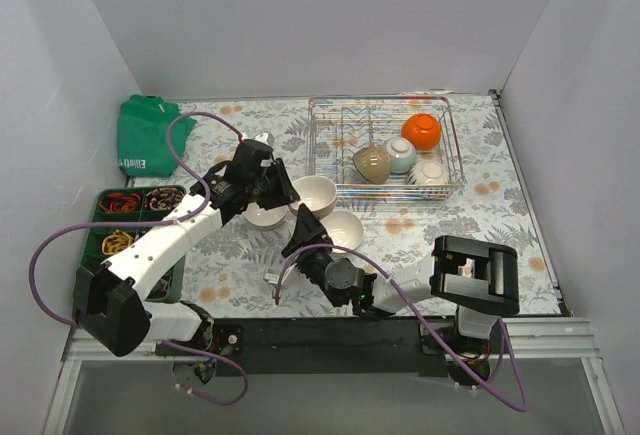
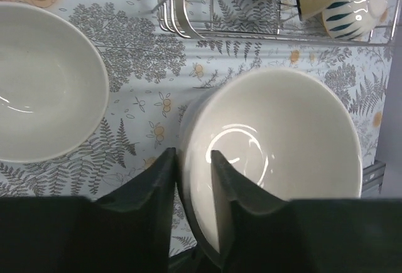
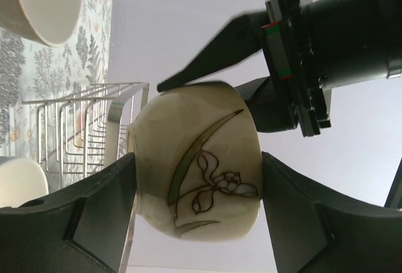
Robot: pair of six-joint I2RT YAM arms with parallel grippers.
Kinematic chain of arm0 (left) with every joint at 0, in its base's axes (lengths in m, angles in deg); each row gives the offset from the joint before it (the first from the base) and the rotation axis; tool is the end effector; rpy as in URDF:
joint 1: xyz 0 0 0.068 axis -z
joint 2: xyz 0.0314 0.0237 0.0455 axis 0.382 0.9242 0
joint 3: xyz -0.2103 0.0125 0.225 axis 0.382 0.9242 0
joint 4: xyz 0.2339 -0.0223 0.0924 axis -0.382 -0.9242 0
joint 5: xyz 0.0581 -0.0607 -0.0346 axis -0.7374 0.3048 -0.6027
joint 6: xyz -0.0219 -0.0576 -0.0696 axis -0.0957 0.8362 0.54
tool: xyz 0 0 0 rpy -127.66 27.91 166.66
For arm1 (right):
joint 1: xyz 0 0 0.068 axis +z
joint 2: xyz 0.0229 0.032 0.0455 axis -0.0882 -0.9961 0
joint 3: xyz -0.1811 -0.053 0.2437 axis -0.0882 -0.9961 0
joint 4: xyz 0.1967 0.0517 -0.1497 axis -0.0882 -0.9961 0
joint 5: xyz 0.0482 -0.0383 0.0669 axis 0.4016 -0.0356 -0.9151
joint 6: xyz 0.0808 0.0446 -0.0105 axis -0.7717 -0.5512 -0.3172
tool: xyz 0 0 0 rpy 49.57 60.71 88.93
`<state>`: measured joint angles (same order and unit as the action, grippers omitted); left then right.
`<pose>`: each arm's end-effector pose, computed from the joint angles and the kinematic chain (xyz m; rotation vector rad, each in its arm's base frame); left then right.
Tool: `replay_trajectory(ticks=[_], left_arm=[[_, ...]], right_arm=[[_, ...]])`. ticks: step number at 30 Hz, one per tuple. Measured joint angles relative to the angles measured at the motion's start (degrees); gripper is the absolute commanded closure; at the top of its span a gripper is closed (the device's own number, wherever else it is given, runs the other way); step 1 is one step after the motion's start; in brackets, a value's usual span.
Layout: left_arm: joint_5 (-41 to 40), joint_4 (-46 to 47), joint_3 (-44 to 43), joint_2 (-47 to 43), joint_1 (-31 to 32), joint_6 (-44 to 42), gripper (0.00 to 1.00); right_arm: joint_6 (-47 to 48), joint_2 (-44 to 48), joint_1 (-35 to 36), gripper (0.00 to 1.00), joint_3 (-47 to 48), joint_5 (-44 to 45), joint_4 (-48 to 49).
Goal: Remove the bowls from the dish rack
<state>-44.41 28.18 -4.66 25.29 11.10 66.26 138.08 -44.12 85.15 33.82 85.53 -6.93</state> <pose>0.2388 -0.1637 0.2972 -0.9599 2.4113 -0.9198 0.1217 0.3388 0.2442 -1.3960 0.6900 -0.8718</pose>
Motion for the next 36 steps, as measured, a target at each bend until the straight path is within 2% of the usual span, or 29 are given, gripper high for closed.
replay_trajectory(ticks=[2, 4, 5, 7, 8, 14, 17, 23, 29, 32, 36], left_arm=[[0.0, 0.3, 0.0, 0.3, -0.5, 0.3, 1.00], [-0.6, -0.3, 0.0, 0.5, -0.4, -0.5, 1.00], [-1.2, -0.6, 0.1, 0.5, -0.4, -0.6, 1.00], [-1.9, -0.9, 0.1, 0.6, -0.4, -1.0, 1.00], [-2.2, -0.8, 0.1, 0.6, -0.4, -1.2, 1.00], [-5.7, -1.5, 0.1, 0.1, 0.1, -2.3, 1.00], [-6.9, -1.9, -0.3, -0.3, 0.0, -3.1, 1.00], [-18.4, 0.5, -0.4, -1.5, -4.4, -8.7, 1.00], [-22.9, 2.6, -0.3, -1.6, -6.4, -11.3, 1.00], [-23.8, 5.2, 0.8, -2.0, -6.3, -12.4, 1.00], [-25.3, 7.9, 4.2, -3.2, -6.6, -13.5, 1.00]], right_arm=[[1.5, -0.5, 0.5, 0.98, 0.1, -0.7, -0.1], [3.0, -1.1, 1.0, 0.89, 0.2, -1.1, -0.5], [3.5, -1.3, 1.0, 0.75, 0.2, -1.1, -0.6], [3.5, -1.6, 0.9, 0.61, 0.2, -1.1, -0.4], [3.5, -1.6, 0.9, 0.49, 0.2, -1.0, -0.4], [2.7, -1.7, 0.9, 0.22, 0.2, -1.4, -0.4], [1.9, -1.7, 0.9, 0.13, 0.5, -1.9, -0.4], [-3.9, -0.6, 0.9, 0.02, 0.4, 3.4, 2.1], [-12.5, 3.0, 0.9, 0.01, -0.4, 6.1, 2.4], [-20.8, 6.9, 0.9, 0.01, -0.3, 6.3, -3.2], [-35.6, 13.6, 0.0, 0.01, 2.0, 4.9, -18.4]])
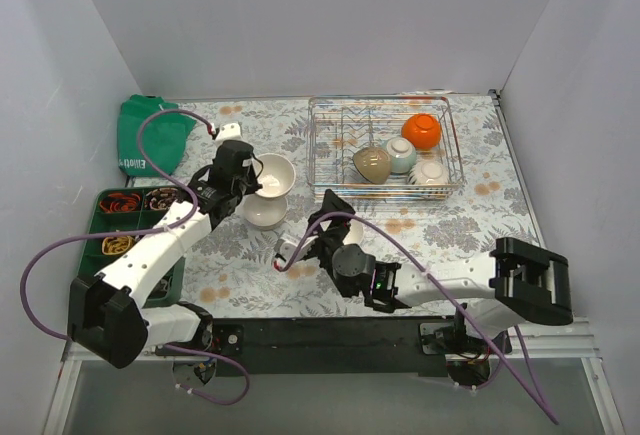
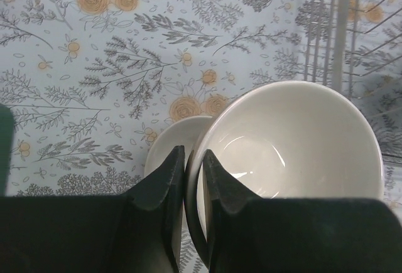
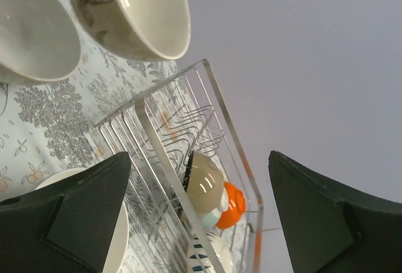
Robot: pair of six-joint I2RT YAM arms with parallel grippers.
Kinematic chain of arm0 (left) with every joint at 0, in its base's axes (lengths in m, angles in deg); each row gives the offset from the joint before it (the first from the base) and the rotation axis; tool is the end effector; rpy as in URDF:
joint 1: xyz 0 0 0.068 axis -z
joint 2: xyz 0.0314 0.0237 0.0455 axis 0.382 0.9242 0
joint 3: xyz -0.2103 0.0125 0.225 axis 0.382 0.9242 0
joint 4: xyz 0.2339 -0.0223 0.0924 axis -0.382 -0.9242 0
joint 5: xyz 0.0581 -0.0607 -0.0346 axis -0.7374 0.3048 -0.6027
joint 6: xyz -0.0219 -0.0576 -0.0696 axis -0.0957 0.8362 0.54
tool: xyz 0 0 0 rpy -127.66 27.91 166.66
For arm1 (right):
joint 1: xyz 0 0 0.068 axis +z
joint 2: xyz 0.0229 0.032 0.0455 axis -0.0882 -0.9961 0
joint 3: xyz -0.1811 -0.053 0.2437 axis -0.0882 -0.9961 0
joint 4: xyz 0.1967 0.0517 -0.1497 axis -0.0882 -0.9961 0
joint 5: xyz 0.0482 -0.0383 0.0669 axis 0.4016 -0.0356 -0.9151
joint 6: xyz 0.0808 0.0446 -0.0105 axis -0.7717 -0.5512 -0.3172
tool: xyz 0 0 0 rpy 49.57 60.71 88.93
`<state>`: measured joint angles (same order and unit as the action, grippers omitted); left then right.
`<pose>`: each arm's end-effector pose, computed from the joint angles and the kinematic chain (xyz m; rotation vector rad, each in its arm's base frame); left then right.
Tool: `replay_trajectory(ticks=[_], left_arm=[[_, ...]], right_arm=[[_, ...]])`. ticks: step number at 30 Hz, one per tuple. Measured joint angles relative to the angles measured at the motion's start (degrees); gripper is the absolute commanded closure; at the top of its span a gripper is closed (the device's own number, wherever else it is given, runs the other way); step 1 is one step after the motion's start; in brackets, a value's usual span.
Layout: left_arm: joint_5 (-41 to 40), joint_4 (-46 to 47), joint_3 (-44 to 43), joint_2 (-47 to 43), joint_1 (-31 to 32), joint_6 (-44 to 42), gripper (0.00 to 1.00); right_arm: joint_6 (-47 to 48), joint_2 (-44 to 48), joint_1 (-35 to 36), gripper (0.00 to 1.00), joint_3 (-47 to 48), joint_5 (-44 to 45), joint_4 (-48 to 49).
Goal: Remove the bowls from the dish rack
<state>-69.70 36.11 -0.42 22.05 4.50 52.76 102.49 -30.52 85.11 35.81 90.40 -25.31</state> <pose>0.2651 -0.0993 0.3057 -0.9147 2.0254 -0.4627 0.1207 0.3053 0.2895 -1.0846 1.1059 -0.4644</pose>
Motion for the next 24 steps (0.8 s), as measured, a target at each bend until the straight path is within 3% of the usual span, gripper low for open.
replay_trajectory(ticks=[5, 11, 19, 24], left_arm=[[-1.0, 3.0, 5.0, -0.1, -0.5, -1.7, 1.00], [-1.1, 6.7, 7.3, 2.2, -1.3, -2.9, 1.00], [-0.7, 10.8, 8.7, 6.5, -3.0, -2.8, 0.99], [0.1, 11.4, 9.3, 8.0, -3.2, -2.7, 0.86]], right_arm=[[-16.5, 6.1, -4.3, 0.01, 3.7, -3.5, -15.4], [-30.8, 12.5, -10.1, 0.01, 3.7, -9.0, -26.4], [-41.6, 19.1, -16.8, 0.01, 1.9, -14.4, -31.5], [-44.6, 20.8, -19.3, 0.01, 0.7, -16.0, -33.0]])
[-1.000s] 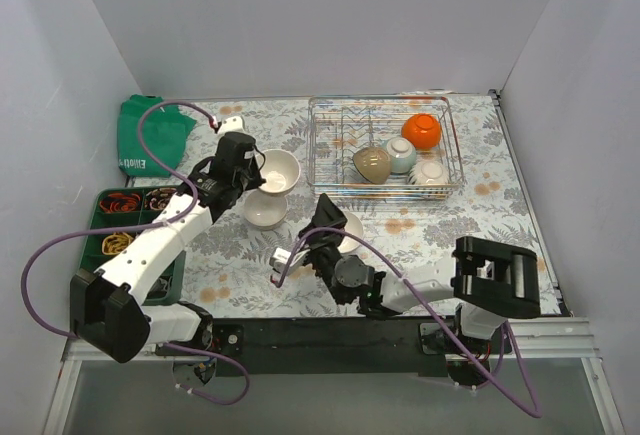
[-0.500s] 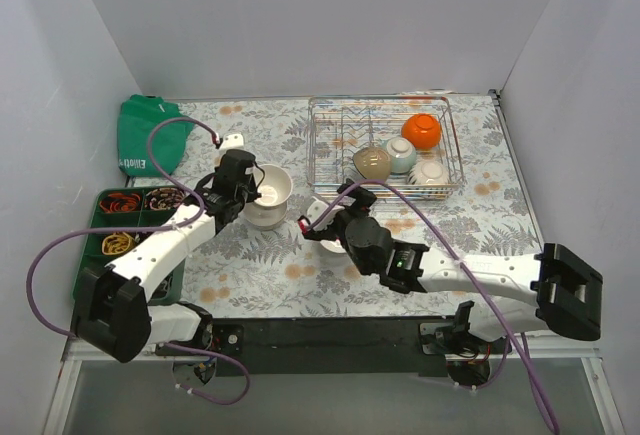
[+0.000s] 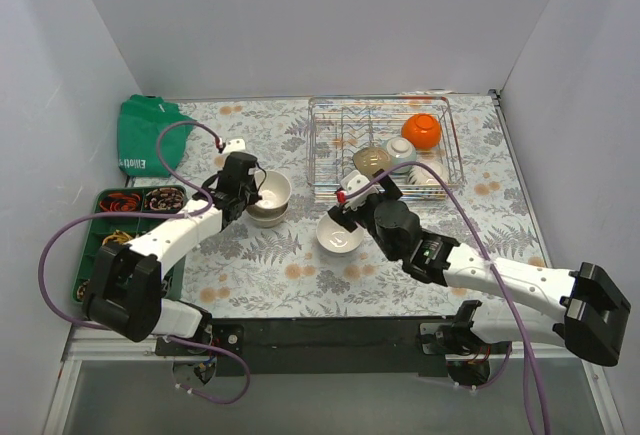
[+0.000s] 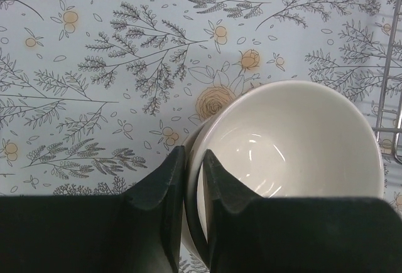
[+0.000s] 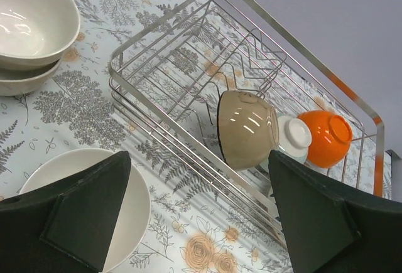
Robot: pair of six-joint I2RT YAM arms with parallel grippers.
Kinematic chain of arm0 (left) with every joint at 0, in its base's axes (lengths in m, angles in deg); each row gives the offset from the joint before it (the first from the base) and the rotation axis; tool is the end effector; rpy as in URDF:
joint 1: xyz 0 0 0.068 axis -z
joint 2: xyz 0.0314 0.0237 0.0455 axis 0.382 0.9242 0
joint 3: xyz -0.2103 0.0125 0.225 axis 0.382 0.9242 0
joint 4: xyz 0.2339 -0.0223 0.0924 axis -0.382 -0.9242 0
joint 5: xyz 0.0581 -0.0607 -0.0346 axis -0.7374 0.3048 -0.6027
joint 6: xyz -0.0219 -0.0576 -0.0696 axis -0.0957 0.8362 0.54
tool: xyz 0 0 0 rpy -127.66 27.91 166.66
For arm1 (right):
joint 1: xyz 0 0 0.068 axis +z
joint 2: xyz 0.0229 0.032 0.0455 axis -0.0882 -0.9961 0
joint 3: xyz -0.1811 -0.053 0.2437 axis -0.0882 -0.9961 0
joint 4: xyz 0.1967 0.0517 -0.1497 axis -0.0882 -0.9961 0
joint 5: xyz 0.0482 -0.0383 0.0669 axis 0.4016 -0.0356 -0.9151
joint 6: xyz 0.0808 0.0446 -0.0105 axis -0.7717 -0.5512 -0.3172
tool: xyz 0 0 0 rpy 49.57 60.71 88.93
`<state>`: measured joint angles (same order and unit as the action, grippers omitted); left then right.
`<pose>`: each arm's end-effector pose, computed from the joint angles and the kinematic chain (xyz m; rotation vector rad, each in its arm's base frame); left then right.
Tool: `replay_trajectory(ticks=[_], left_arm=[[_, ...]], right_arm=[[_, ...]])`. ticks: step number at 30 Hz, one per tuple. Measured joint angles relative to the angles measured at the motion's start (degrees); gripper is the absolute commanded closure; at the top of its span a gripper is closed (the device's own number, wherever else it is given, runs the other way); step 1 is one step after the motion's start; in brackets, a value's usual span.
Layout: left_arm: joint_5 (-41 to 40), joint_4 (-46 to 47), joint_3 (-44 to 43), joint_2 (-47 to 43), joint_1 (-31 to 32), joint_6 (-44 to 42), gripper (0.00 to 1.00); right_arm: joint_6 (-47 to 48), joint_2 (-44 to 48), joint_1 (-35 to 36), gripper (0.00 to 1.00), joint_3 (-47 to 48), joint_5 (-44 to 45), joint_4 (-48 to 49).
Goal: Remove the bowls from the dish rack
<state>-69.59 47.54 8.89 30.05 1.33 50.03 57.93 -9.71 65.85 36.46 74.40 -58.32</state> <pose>0.2885 -0.0927 0.2328 -0.9269 2.1007 -0.3271 0.1731 0.2082 0.3167 -0.6898 1.5322 0.0003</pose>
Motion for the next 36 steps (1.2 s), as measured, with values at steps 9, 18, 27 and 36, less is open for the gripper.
replay_trajectory(ticks=[9, 18, 27, 36], left_arm=[[0.7, 0.0, 1.2, -0.6, 0.0, 0.4, 0.57], [0.5, 0.0, 1.4, -5.6, -0.1, 1.2, 0.54], [0.0, -0.9, 2.3, -7.5, -0.1, 1.8, 0.66], [0.1, -1.6, 2.3, -8.1, -0.1, 1.9, 0.59]], right_arm=[[-2.8, 0.9, -3.0, 0.01, -0.6, -1.6, -1.6], [-3.2, 0.7, -3.5, 0.02, -0.3, -1.8, -3.7], [-3.2, -0.6, -4.3, 0.02, 1.7, -2.0, -4.9], [-5.1, -5.9, -9.6, 0.03, 8.4, -2.8, -11.1]])
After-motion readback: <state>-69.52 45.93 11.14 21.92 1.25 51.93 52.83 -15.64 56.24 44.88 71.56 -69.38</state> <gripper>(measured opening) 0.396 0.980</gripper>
